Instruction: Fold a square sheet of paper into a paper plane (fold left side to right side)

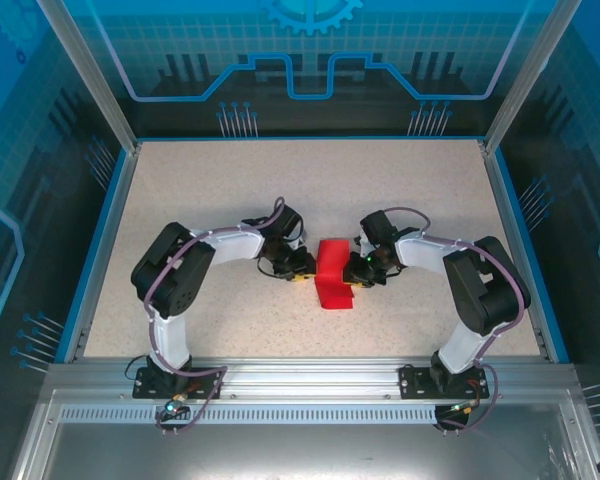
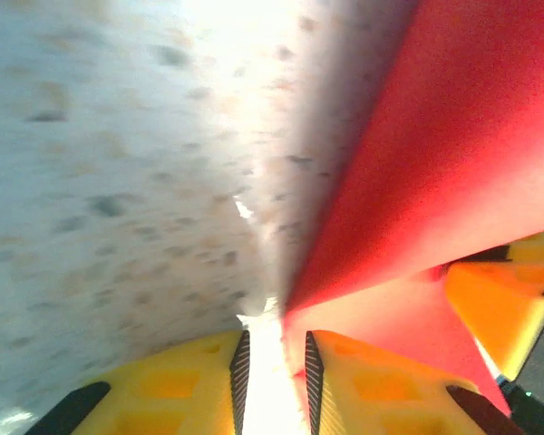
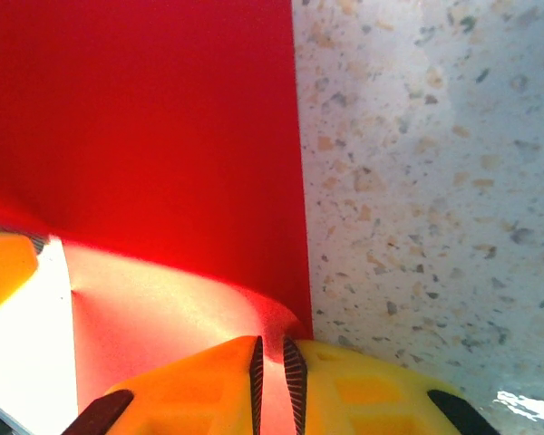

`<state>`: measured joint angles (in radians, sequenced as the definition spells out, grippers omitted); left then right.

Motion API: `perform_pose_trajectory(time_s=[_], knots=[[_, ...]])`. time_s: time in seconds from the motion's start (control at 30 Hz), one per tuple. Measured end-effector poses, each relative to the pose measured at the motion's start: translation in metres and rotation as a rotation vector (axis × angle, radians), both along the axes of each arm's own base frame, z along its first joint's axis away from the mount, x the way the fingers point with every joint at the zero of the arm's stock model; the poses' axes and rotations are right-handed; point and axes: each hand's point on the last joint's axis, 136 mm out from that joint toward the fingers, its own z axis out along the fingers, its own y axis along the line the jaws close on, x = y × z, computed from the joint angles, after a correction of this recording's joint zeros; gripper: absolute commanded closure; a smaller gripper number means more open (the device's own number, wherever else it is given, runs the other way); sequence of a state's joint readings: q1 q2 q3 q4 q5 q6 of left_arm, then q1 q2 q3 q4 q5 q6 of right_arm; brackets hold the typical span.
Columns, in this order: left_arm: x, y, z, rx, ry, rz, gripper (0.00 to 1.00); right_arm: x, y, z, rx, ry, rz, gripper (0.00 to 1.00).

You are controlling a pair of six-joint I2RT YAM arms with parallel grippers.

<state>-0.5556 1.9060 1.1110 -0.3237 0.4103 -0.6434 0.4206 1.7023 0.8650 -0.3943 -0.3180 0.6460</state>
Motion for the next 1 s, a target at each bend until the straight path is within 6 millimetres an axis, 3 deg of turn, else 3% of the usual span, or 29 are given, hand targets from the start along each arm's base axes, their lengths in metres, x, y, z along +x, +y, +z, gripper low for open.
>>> perform_pose_trajectory(time_s=[0.17, 0.4, 0.5, 0.67, 0.9, 1.0], knots=[[0.003, -0.001, 0.016, -0.031, -0.042, -0.011, 0.74, 0.000, 0.000, 0.000, 0.000, 0.000, 0.000, 0.80], [-0.007, -0.050, 0.032, -0.114, -0.089, -0.107, 0.74, 0.000, 0.001, 0.000, 0.004, 0.000, 0.001, 0.80], [-0.009, -0.065, 0.024, -0.125, -0.088, -0.130, 0.74, 0.000, 0.001, 0.001, 0.005, -0.001, 0.001, 0.80], [-0.014, -0.065, 0.000, -0.096, -0.034, -0.114, 0.74, 0.000, 0.001, 0.002, 0.013, -0.010, 0.001, 0.80], [-0.013, -0.065, -0.002, -0.102, -0.029, -0.096, 0.75, 0.001, 0.002, 0.006, 0.034, -0.037, -0.004, 0.79], [-0.013, -0.066, -0.002, -0.106, -0.034, -0.096, 0.75, 0.006, 0.006, 0.017, 0.062, -0.073, -0.006, 0.79]])
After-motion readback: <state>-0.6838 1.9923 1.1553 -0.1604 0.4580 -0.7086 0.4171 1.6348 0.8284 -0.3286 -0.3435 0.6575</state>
